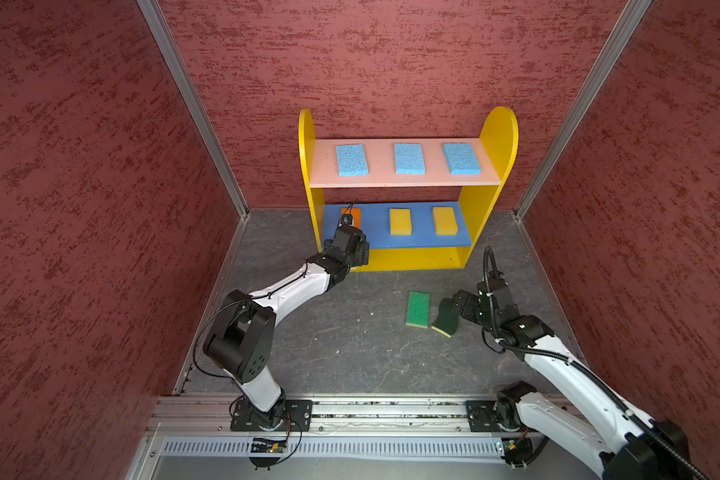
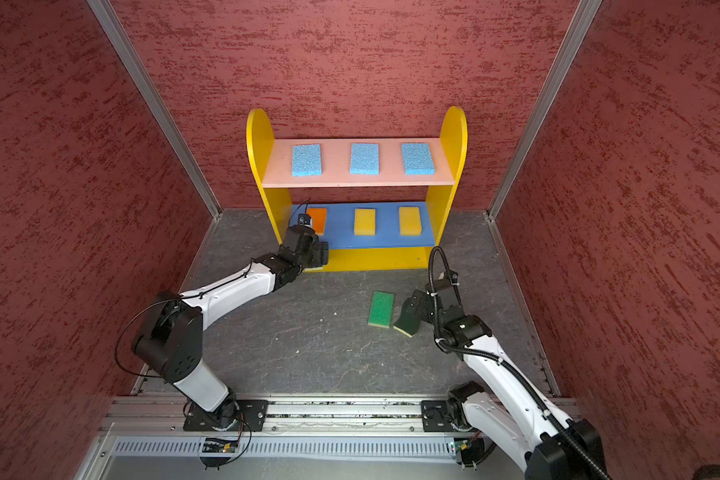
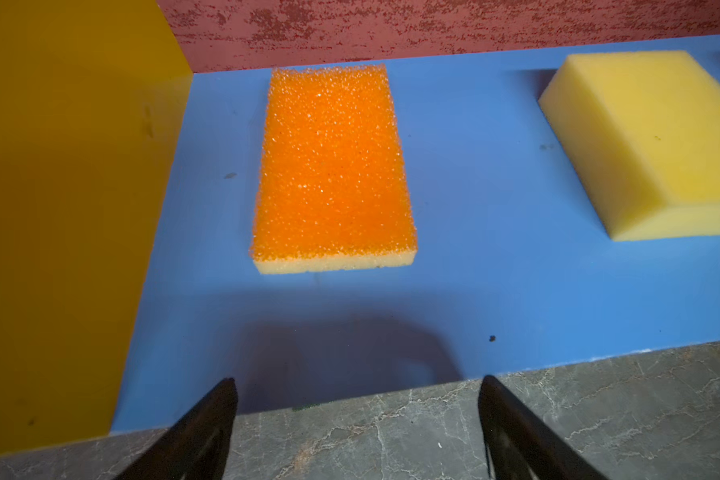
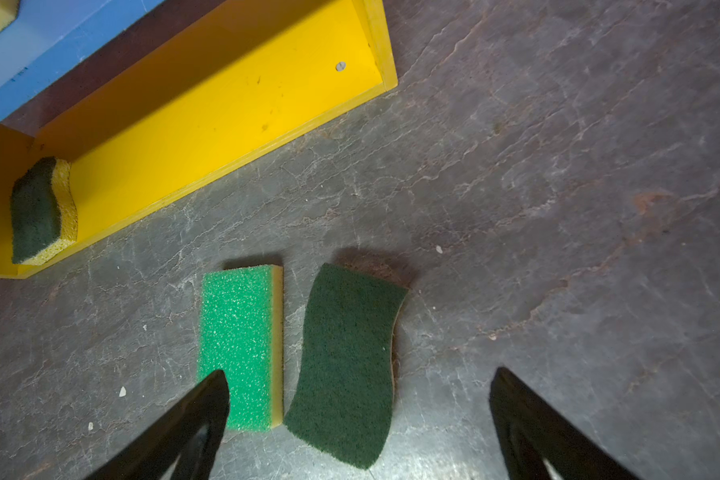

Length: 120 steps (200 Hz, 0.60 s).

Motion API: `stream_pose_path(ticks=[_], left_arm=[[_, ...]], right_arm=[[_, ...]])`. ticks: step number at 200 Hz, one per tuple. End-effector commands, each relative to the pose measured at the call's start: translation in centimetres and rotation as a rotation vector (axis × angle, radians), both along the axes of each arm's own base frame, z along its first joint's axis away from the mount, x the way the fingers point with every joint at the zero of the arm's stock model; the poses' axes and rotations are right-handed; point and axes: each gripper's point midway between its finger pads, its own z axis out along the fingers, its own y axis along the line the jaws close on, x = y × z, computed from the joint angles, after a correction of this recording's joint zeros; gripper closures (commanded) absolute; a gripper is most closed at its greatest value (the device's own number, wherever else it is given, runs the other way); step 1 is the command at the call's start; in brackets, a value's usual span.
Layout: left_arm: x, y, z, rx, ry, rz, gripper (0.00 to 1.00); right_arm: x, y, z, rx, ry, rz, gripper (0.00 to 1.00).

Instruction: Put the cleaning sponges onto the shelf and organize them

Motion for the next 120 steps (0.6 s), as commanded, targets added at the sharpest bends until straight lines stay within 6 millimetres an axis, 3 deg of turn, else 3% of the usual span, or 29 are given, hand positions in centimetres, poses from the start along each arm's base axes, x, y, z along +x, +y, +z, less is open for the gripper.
stream_pose_path(ticks=[1, 50, 120], left_arm=[[1.3, 0.6, 1.0, -0.020, -0.032, 0.043, 0.08], [2.7, 0.6, -1.5, -0.014, 0.023, 0.048, 0.07], [4.2, -0.4, -2.7, -0.036, 0.056, 0.031, 0.06]], right_arm=[[0.8, 0.1, 1.1, -0.012, -0.031, -0.004, 0.01], [1.0, 0.0, 0.6, -0.024, -0.015, -0.008, 0.01], [0.9, -0.3, 1.1, -0.026, -0.021, -0.025, 0.01]])
